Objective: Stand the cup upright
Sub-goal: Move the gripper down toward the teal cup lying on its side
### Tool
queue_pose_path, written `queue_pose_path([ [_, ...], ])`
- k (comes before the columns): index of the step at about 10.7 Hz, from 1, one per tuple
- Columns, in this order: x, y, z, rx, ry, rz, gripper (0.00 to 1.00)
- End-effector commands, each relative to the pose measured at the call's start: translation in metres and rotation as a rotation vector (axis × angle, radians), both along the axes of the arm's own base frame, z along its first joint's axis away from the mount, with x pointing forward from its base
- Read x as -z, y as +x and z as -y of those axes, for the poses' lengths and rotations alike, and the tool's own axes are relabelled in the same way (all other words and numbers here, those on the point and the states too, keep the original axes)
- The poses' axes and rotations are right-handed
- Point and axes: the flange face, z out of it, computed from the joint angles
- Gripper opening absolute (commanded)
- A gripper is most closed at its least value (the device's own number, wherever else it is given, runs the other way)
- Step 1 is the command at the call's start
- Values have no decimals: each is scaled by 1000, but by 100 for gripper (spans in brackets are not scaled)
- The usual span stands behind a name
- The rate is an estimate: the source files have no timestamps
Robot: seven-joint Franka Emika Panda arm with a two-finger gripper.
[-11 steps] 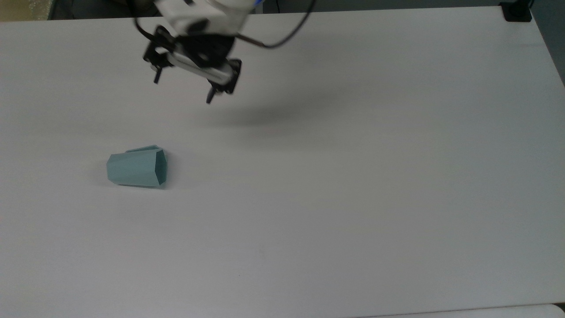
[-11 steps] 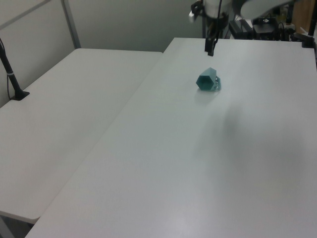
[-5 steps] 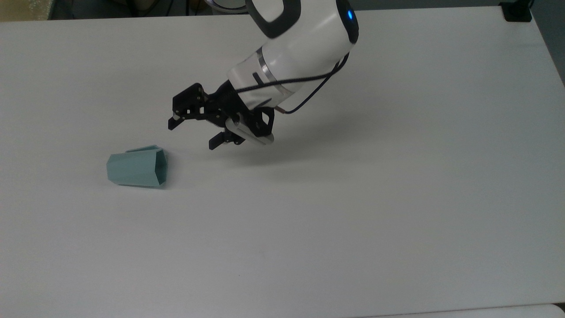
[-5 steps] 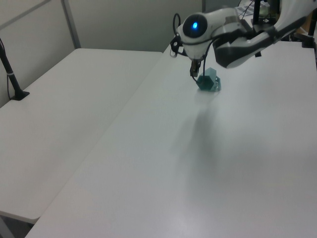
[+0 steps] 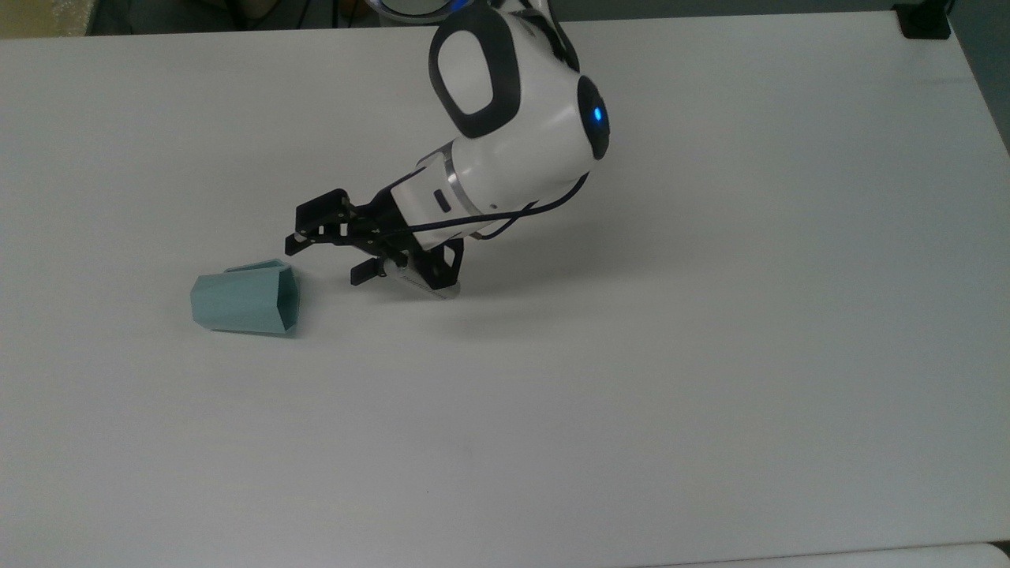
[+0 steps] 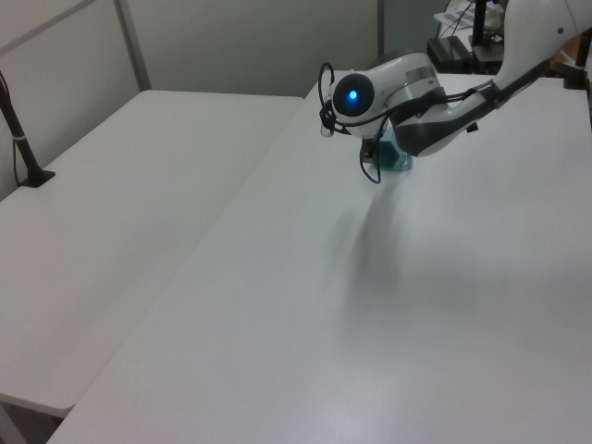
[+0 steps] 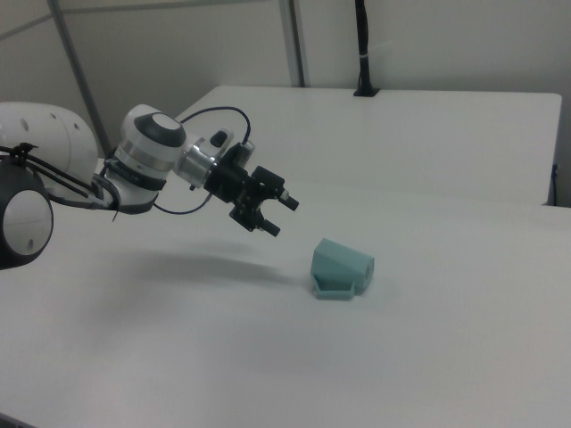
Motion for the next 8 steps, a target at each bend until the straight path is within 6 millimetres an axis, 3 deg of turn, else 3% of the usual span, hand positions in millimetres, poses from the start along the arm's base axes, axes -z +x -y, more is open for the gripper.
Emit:
queue_pose_path([
  [1, 28, 4, 23, 60, -41, 2, 100],
  [4, 47, 9, 40, 63, -69, -16, 100],
  [8, 58, 17, 61, 63, -113, -6, 99],
])
